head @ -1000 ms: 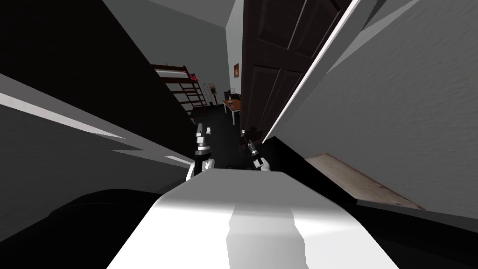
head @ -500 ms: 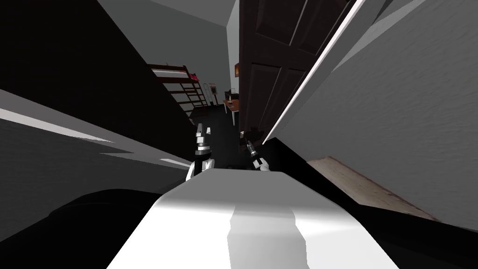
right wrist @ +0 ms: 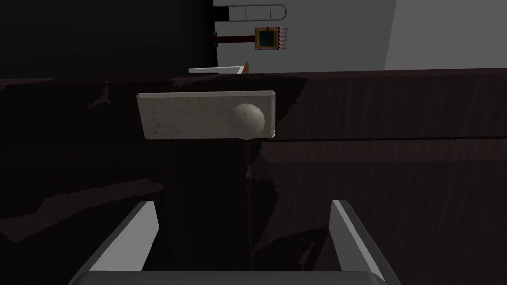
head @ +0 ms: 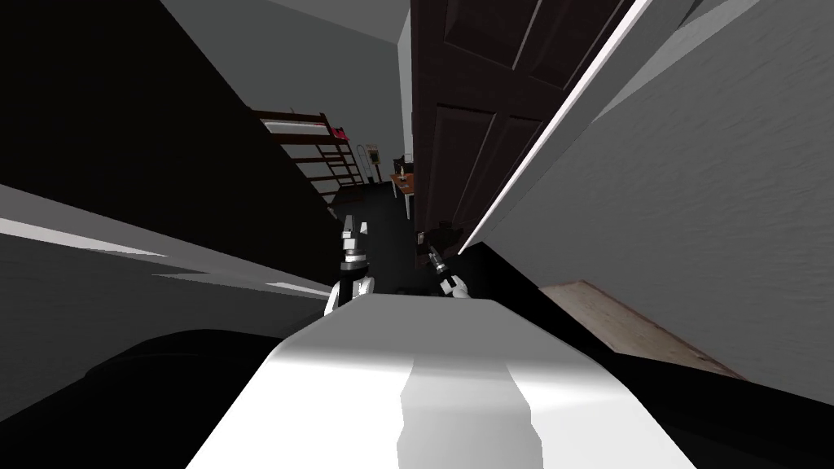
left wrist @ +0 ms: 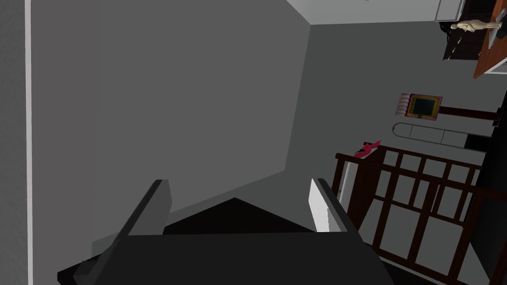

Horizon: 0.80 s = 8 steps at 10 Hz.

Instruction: Push the door open

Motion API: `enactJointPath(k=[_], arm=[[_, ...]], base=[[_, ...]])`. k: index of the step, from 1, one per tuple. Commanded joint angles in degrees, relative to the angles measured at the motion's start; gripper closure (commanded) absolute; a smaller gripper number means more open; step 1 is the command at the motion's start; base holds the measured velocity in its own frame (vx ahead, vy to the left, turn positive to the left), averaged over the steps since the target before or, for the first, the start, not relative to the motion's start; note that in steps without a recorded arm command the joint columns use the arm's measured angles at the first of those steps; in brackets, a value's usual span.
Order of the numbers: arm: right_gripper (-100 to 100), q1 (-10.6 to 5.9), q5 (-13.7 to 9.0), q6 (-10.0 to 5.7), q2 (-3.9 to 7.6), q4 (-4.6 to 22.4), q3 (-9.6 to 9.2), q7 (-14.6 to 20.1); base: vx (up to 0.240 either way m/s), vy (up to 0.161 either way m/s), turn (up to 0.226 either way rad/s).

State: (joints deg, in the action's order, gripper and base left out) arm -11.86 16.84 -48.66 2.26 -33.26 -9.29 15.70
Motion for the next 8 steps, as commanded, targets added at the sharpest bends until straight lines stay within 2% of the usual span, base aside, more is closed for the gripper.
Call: enactJointPath(k=[1, 5, 8], arm=[[-100, -0.01, -0.2, 0.01, 0.46, 0.1, 0.18, -0.3], [-100, -0.03, -0.5, 0.03, 0.54, 0.4, 0.57, -0.9], [-100, -0.05, -0.8, 0.05, -0.18, 0.7, 0.89, -1.3]], base=[[0.119, 0.05, 0.043], [0.172, 0.068, 0.027], [0.187, 0.078, 0.03]])
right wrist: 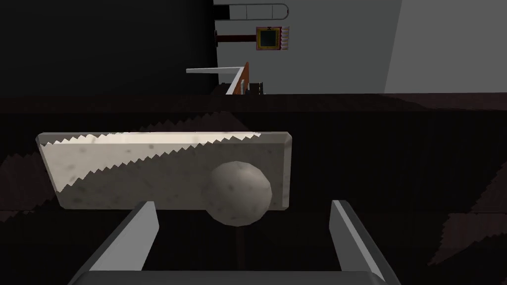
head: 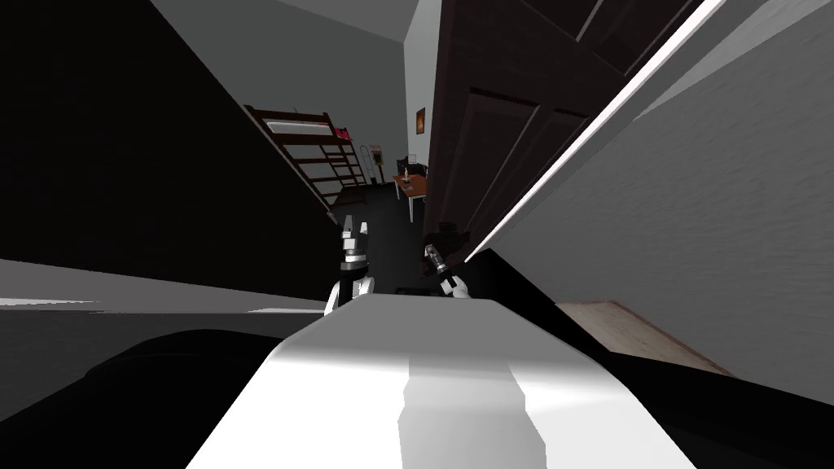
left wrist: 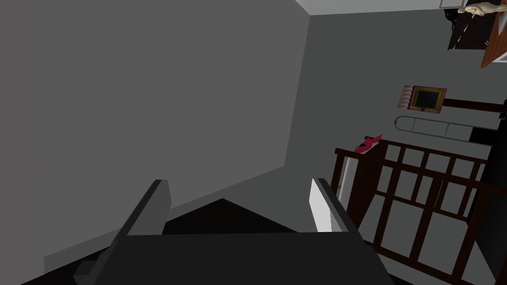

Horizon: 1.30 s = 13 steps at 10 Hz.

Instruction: Push the door open

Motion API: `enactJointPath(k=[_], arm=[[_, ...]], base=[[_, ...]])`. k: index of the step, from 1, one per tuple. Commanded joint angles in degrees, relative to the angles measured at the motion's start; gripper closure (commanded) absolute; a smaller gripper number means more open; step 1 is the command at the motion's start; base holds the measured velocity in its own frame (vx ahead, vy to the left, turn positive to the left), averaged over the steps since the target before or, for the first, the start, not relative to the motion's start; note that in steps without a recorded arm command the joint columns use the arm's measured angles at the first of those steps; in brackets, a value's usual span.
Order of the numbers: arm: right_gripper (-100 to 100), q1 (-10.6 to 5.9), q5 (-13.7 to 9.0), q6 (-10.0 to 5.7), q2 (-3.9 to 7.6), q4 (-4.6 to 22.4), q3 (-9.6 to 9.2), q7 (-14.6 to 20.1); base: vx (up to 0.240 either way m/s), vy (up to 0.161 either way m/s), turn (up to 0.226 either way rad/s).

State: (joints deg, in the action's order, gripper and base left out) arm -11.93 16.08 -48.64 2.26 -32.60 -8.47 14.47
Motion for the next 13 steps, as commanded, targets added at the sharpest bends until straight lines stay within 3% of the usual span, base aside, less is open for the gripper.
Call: enactJointPath(k=[1, 2, 3, 8, 13], arm=[[-100, 0.01, -0.2, 0.03, -0.62, 0.1, 0.17, -0.3], [-100, 0.05, -0.1, -0.04, -0.34, 0.1, 0.09, -0.1], [100, 0.05, -0.1, -0.04, -0.34, 0.1, 0.09, -0.1], [100, 0.05, -0.1, -0.04, -0.34, 0.1, 0.09, -0.1], [100, 0.1, -1.3, 0.29, 0.57, 0.2, 1.81, -1.2]], base=[[0.197, 0.064, 0.023], [0.08, 0.026, -0.008], [-0.019, -0.002, 0.003], [-0.013, -0.005, 0.002], [0.153, 0.084, -0.021]])
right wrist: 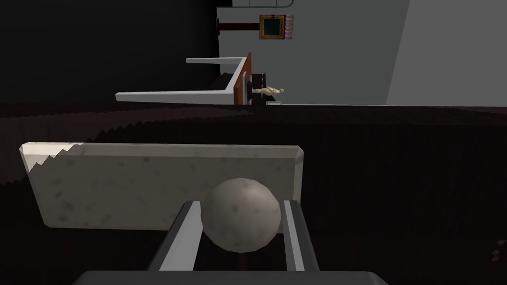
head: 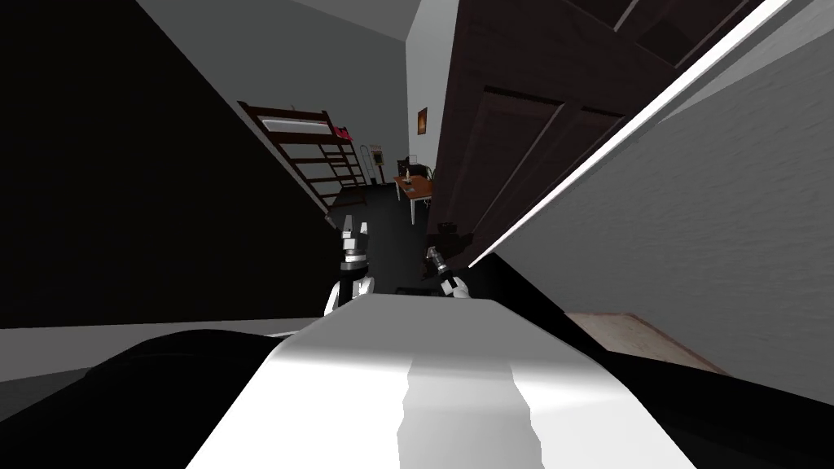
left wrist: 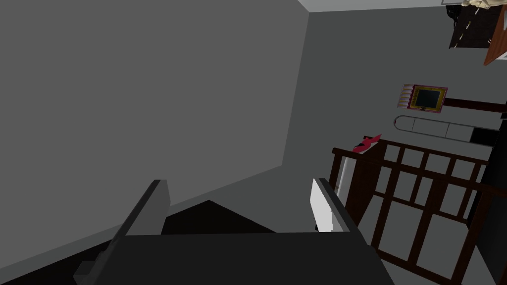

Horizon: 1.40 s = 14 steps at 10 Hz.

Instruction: Push the door open

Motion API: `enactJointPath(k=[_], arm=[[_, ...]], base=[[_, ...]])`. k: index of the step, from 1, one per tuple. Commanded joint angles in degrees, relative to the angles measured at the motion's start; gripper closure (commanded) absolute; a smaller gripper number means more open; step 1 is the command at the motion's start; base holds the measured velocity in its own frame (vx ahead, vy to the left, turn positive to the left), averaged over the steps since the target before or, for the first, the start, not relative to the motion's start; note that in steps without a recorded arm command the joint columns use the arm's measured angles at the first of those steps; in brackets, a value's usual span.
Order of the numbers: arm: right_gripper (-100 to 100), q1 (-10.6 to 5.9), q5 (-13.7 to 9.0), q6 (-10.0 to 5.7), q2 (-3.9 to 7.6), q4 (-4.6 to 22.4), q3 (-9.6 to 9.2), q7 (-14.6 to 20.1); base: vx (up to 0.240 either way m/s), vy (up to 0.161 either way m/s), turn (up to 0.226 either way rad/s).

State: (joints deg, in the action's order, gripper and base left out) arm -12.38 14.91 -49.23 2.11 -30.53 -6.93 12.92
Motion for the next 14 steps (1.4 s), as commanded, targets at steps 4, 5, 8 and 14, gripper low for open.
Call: enactJointPath(k=[4, 5, 8, 14], arm=[[100, 0.56, -1.2, 1.06, 1.26, -1.8, 1.81, -0.6], [-100, 0.06, -1.2, 0.45, 1.49, -0.7, 1.74, -0.4], [-100, 0.07, -1.3, 0.58, 1.57, -0.9, 1.74, -0.2], [-100, 0.47, -1.4, 0.87, 1.19, -1.8, 1.83, 0.1]], base=[[0.122, 0.068, -0.049], [-0.072, 0.014, -0.051], [-0.199, -0.013, -0.035], [-0.152, 0.014, -0.028]])
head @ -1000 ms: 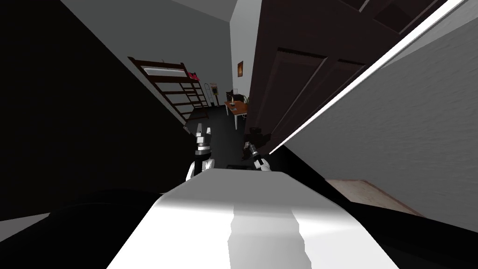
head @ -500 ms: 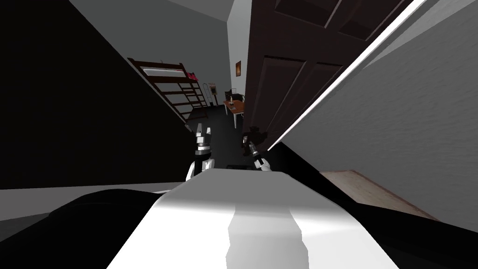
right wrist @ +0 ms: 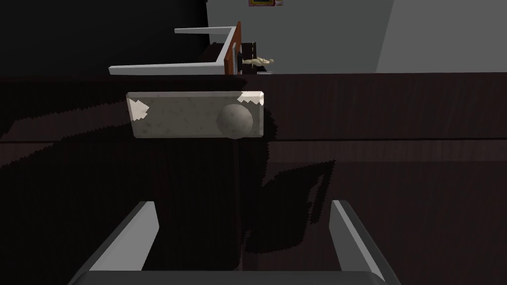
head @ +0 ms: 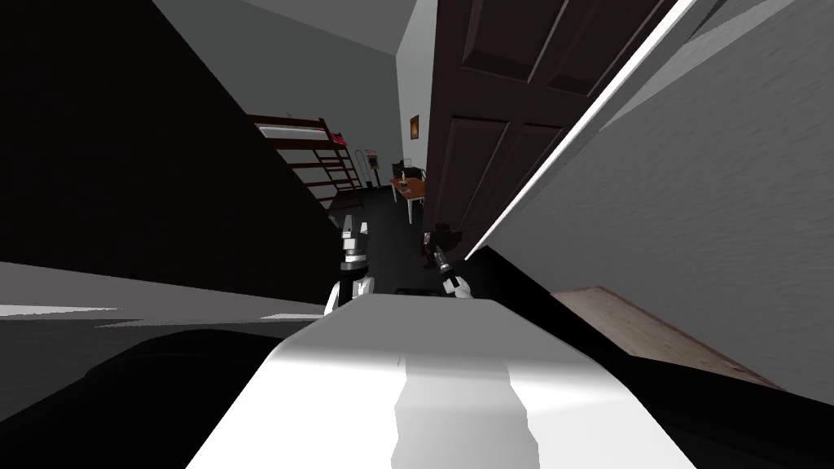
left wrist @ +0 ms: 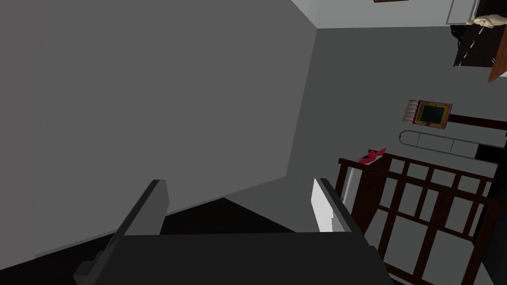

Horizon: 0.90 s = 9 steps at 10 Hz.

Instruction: Push the door open

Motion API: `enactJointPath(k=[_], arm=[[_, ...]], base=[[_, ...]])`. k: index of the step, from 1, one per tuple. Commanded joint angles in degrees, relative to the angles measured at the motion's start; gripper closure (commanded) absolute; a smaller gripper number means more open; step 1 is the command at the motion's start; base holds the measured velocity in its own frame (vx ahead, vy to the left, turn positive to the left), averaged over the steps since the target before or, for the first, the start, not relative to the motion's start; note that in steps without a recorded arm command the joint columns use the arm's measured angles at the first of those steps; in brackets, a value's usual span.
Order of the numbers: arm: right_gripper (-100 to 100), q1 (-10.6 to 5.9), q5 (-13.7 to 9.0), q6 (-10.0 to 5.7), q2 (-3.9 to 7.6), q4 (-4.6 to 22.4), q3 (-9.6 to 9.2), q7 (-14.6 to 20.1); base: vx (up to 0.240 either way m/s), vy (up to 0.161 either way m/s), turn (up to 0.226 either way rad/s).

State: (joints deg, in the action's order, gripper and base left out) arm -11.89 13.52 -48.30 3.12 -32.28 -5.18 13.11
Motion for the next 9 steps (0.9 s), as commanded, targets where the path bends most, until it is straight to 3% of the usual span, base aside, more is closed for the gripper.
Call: enactJointPath(k=[1, 5, 9], arm=[[-100, 0.0, -0.1, -0.12, 0.23, 0.0, 0.13, -0.2], [-100, 0.18, -0.2, -0.6, 0.27, 0.1, 0.55, -0.7], [-100, 0.36, -0.4, -1.08, -0.51, 0.3, 0.98, -1.3]], base=[[0.171, 0.05, 0.018], [0.188, 0.051, 0.019], [0.174, 0.066, 0.022]])
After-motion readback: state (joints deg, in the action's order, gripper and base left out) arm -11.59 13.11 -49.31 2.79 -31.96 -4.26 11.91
